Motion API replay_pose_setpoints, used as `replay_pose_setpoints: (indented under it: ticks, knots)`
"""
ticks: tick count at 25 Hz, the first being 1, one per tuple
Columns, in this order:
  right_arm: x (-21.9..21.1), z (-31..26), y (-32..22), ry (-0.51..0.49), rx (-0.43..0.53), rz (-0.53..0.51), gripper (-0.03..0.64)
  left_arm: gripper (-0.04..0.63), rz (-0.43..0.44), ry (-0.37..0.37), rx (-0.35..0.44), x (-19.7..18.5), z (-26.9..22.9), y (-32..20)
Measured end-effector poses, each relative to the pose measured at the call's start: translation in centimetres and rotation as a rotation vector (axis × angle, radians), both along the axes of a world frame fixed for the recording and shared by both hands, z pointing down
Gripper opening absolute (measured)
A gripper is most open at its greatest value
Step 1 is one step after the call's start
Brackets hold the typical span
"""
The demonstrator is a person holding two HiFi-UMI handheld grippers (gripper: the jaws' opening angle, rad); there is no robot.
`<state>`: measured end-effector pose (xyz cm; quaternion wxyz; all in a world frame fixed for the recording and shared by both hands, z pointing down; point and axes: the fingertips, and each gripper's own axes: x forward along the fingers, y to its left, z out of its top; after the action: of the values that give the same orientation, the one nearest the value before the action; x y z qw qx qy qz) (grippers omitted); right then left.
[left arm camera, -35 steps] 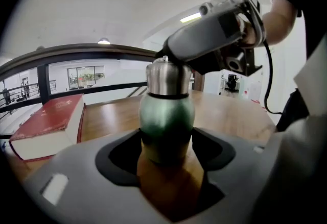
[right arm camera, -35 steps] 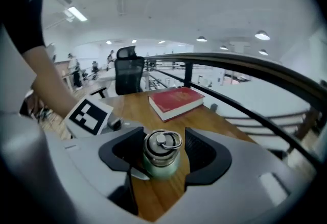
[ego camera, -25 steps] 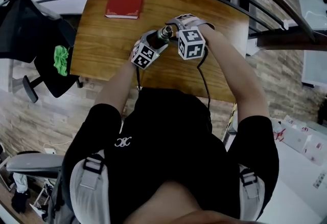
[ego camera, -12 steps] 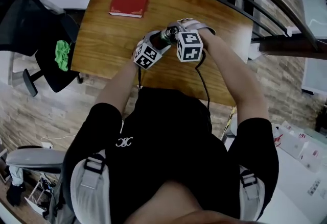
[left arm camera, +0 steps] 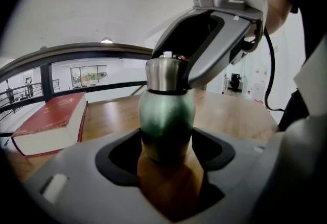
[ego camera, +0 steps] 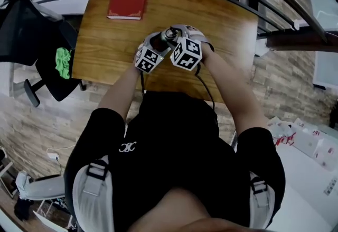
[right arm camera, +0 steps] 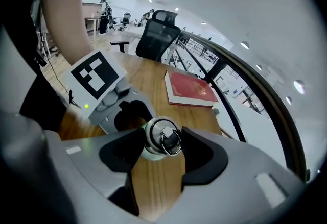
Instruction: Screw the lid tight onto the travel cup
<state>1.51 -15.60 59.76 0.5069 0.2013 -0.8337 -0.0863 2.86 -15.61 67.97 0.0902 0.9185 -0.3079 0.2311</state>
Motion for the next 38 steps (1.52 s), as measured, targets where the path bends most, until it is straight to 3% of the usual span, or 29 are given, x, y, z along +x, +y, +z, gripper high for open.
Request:
replay_pose_setpoints:
  ticks: [10,16,20,25,29,32,33,35,38]
  knots:
    - [0.1,0.0,-0.3,-0.054,0.012,0.133,0.23,0.359,-0.026,-0.014,-0.039,-0.1,0.4,0.0]
    - [0.0,0.0,0.0,-0.059,0.064,0.078,0.232,0.357,-0.021,-0.041,-0.09,-0.2,0.7,0.3]
    - [0.9,-0.7,0.2,-0.224,-0.025,0.145,0.23,0.351,-0.031,-0.097,-0.102,-1.1,0.8,1.1]
    - [4.3,-5.4,0.0,-0.488,-0.028,0.31,0.23,0.34,-0.124,-0.061,-0.09,-3.7,-1.6,1.7]
    - [7.4,-8.6,1.0,-0.724,-0.019,0.47,0.227,0.236,-0.25,-0.04,-0.081,-6.6,-4.6,1.0]
    - [10.6,-10.9,1.7,-0.857,0.04,0.597,0.225,0.179,-0.328,0.004,-0.013,-8.1,-9.4,0.4]
    - [12.0,-11.8,1.6,-0.903,0.065,0.644,0.203,0.178,-0.345,0.022,0.02,-8.3,-11.2,0.1]
    - [14.7,-14.0,1.4,-0.989,0.12,0.731,0.097,0.159,-0.374,0.041,0.098,-8.6,-14.9,-0.4]
    - [18.1,-17.4,0.8,-1.044,0.212,0.822,0.003,0.132,-0.428,0.034,0.223,-9.2,-20.1,-1.1]
